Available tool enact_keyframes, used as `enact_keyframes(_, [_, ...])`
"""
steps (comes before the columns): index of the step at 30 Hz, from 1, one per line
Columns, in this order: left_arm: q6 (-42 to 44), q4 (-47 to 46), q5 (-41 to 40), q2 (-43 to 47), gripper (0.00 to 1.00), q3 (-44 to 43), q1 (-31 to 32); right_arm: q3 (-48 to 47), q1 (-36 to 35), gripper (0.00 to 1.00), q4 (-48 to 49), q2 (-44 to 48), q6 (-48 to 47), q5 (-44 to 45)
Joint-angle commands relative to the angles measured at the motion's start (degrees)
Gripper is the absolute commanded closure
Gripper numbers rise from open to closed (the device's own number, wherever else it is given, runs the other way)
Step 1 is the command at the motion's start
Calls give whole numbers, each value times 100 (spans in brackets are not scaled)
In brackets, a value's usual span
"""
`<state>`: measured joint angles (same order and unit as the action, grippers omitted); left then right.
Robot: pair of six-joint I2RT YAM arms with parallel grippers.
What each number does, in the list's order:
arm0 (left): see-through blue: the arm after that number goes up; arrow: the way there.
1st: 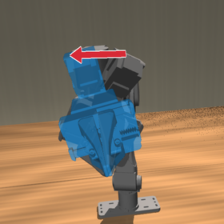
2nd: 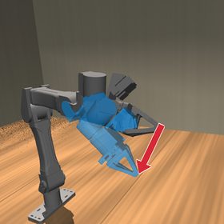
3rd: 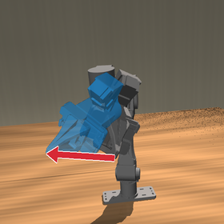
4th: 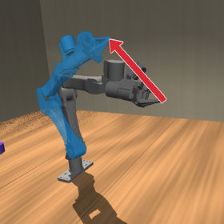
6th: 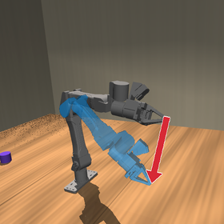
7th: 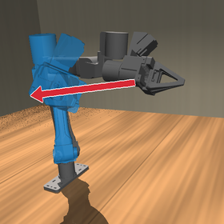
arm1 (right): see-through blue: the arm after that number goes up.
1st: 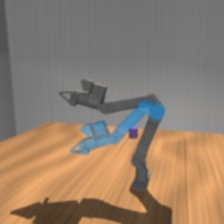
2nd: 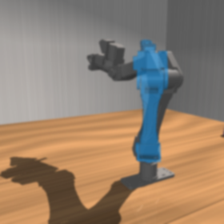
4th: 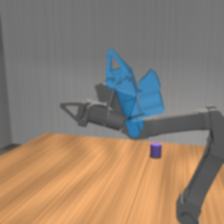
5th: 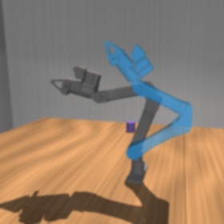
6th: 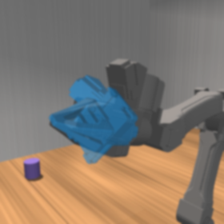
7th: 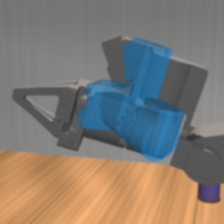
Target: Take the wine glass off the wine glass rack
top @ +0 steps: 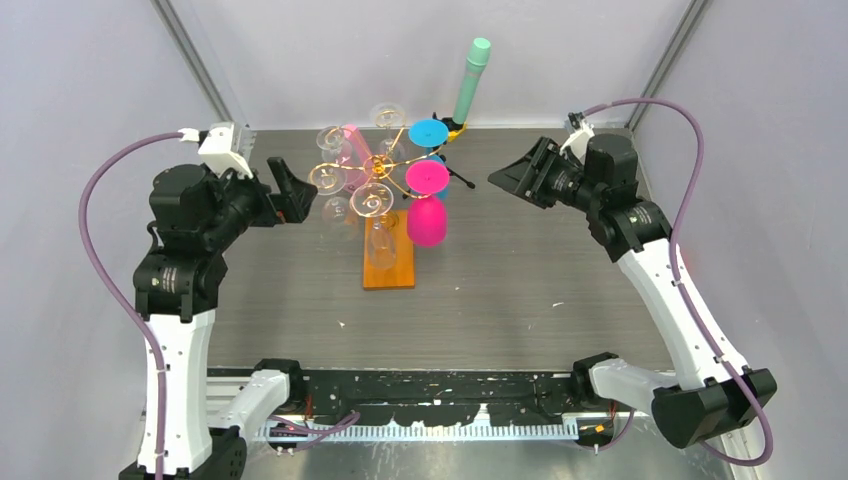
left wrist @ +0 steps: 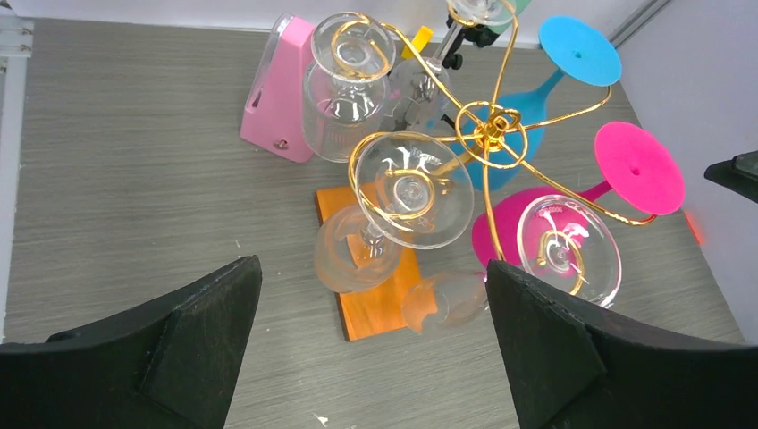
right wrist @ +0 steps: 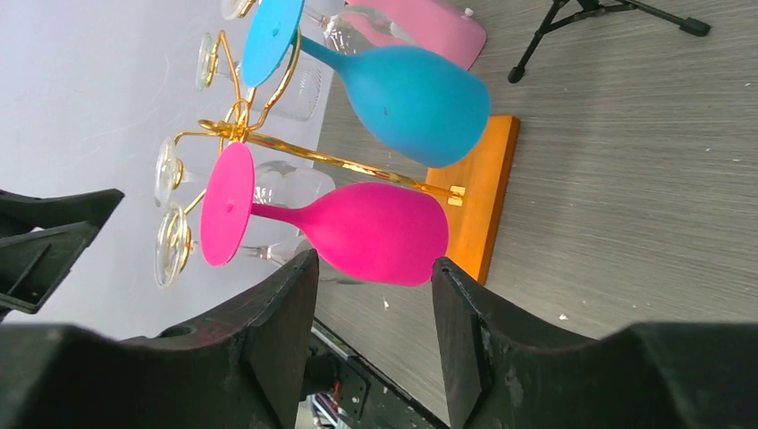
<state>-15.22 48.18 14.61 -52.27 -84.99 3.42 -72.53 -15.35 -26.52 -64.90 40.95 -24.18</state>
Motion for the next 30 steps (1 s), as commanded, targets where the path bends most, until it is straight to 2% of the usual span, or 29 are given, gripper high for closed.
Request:
enact_keyframes(1, [-61, -319, -66, -6, 0, 122, 44, 204, -54, 45, 604, 340, 349, 108])
enact_keyframes(7, [-194, -520, 259, -2, 0, 454, 53, 463, -55, 45, 445, 611, 341, 863])
enact_keyframes(11, [-627, -577, 80, -119, 0, 542, 53, 596, -53, 46, 65, 680, 293, 1485])
enact_keyframes(15, [-1093, -540, 59, -343, 0, 418, 50, 793, -58, 47, -42, 719, 320, 1645])
enact_keyframes(22, [-1499, -358, 118, -717, 12, 139, -286, 1131, -59, 48, 41, 755, 527, 1461])
enact_keyframes(26, [-1809, -397, 894, -932, 18, 93, -788, 1211, -58, 48, 30, 802, 556, 1492])
enact_keyframes(30, [-2227, -730, 1707, -1084, 34, 269, -1062, 1293, -64, 48, 25, 867, 603, 1522])
